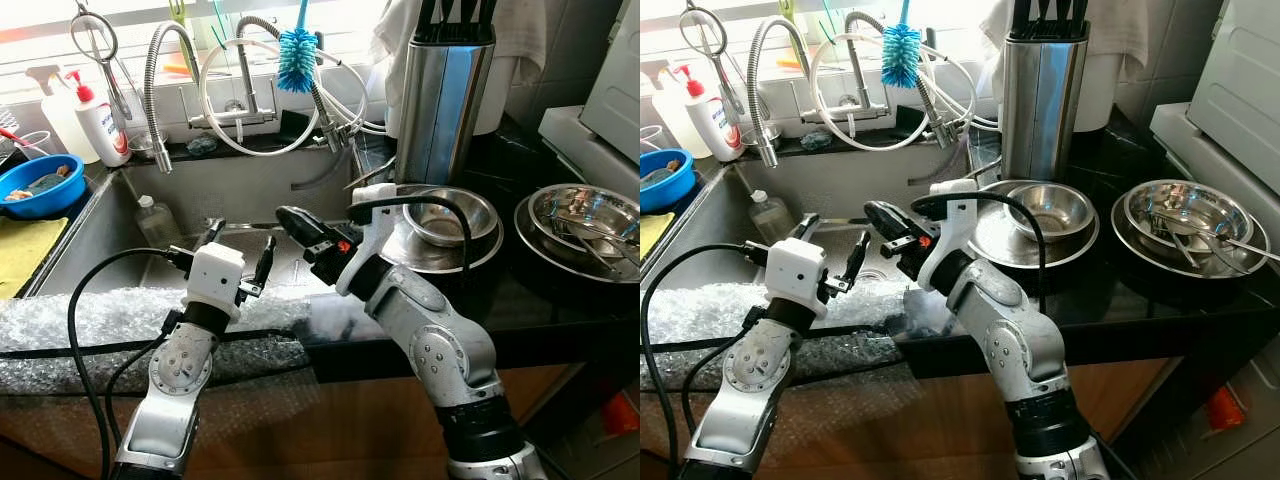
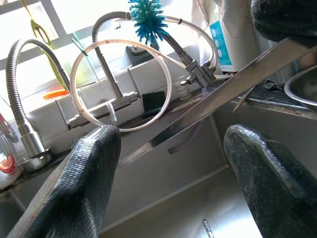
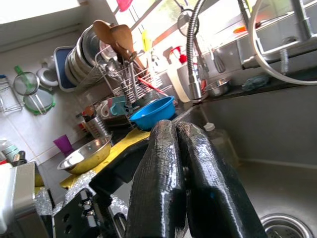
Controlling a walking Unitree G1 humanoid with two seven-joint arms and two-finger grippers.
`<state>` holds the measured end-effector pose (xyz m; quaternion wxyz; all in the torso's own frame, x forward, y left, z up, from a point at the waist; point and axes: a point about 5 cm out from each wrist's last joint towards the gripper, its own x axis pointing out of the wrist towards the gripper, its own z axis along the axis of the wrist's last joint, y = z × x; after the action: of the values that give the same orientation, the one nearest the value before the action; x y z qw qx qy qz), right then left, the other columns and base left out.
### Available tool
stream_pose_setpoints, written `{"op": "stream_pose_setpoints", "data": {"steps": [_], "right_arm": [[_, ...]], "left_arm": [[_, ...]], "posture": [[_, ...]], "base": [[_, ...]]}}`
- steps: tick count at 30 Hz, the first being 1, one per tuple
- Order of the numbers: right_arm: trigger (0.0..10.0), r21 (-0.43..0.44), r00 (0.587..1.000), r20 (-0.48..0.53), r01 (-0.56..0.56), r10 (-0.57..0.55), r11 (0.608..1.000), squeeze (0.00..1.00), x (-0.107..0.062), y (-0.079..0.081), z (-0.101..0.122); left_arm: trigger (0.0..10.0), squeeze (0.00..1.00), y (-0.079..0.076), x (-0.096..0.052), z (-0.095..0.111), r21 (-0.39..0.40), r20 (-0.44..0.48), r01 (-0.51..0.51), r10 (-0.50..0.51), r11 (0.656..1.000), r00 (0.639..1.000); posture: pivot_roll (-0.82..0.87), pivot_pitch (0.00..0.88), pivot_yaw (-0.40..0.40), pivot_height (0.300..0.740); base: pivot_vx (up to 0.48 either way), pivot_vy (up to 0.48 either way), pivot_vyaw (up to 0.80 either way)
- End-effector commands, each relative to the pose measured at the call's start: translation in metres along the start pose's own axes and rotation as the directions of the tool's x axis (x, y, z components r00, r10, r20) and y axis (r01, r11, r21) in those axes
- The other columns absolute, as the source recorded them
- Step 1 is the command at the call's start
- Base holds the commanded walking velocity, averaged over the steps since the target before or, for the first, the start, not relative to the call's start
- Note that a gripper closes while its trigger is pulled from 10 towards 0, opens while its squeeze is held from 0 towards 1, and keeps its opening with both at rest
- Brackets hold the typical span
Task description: Kitchen organization
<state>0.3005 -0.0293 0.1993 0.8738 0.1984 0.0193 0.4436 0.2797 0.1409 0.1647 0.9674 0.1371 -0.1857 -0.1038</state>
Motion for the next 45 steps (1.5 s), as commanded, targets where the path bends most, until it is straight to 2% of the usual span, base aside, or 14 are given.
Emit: {"op": "stream_pose_setpoints", "data": {"steps": [1, 20, 21, 22, 23, 24, 25, 26, 45], "right_arm": [[10.0, -0.002, 0.999, -0.006, -0.040, 0.040, 0.999, 0.00, 0.005, 0.007, 0.000], [10.0, -0.022, 0.996, -0.026, -0.080, 0.080, 0.997, 0.00, 0.005, 0.013, -0.003], [10.0, -0.026, 0.996, -0.030, -0.086, 0.085, 0.996, 0.00, 0.005, 0.014, -0.004], [10.0, -0.026, 0.996, -0.031, -0.088, 0.087, 0.996, 0.00, 0.005, 0.014, -0.004], [10.0, -0.026, 0.996, -0.032, -0.089, 0.088, 0.996, 0.00, 0.005, 0.014, -0.004], [10.0, -0.026, 0.995, -0.032, -0.090, 0.089, 0.996, 0.00, 0.005, 0.015, -0.005], [10.0, -0.026, 0.995, -0.032, -0.091, 0.090, 0.995, 0.00, 0.005, 0.015, -0.005], [10.0, -0.026, 0.995, -0.033, -0.092, 0.091, 0.995, 0.00, 0.005, 0.015, -0.005], [10.0, -0.038, 0.997, -0.030, -0.072, 0.071, 0.997, 0.00, 0.004, 0.012, -0.005]], "left_arm": [[10.0, 0.00, 0.003, 0.002, 0.004, 0.045, 0.022, 0.002, -0.003, 0.999, 1.000], [10.0, 0.00, 0.012, 0.003, -0.005, 0.116, -0.033, -0.065, 0.069, 0.991, 0.997], [9.6, 0.00, 0.012, 0.003, -0.005, 0.117, -0.034, -0.068, 0.073, 0.991, 0.997], [5.6, 0.00, 0.012, 0.003, -0.006, 0.119, -0.034, -0.070, 0.074, 0.990, 0.997], [5.6, 0.00, 0.012, 0.003, -0.006, 0.120, -0.035, -0.071, 0.076, 0.990, 0.997], [2.7, 0.00, 0.012, 0.003, -0.006, 0.121, -0.035, -0.074, 0.079, 0.990, 0.996], [0.5, 0.00, 0.012, 0.003, -0.006, 0.122, -0.036, -0.075, 0.080, 0.990, 0.996], [0.0, 0.00, 0.013, 0.003, -0.006, 0.122, -0.037, -0.075, 0.080, 0.990, 0.996], [0.0, 0.00, 0.013, 0.002, -0.008, 0.133, -0.046, -0.071, 0.077, 0.989, 0.996]], "posture": [[-0.05, 0.000, 0.092, 0.740], [-0.05, 0.000, 0.095, 0.740], [-0.05, 0.000, 0.093, 0.740], [-0.05, 0.000, 0.093, 0.740], [-0.05, 0.000, 0.094, 0.740], [-0.05, 0.000, 0.094, 0.740], [-0.05, 0.000, 0.094, 0.740], [-0.05, 0.000, 0.094, 0.740], [-0.05, 0.000, 0.095, 0.740]], "base": [[0.000, 0.000, 0.00], [0.000, 0.000, 0.00], [0.000, 0.000, 0.00], [0.000, 0.000, 0.00], [0.000, 0.000, 0.00], [0.000, 0.000, 0.00], [0.000, 0.000, 0.00], [0.000, 0.000, 0.00], [0.000, 0.000, 0.00]]}}
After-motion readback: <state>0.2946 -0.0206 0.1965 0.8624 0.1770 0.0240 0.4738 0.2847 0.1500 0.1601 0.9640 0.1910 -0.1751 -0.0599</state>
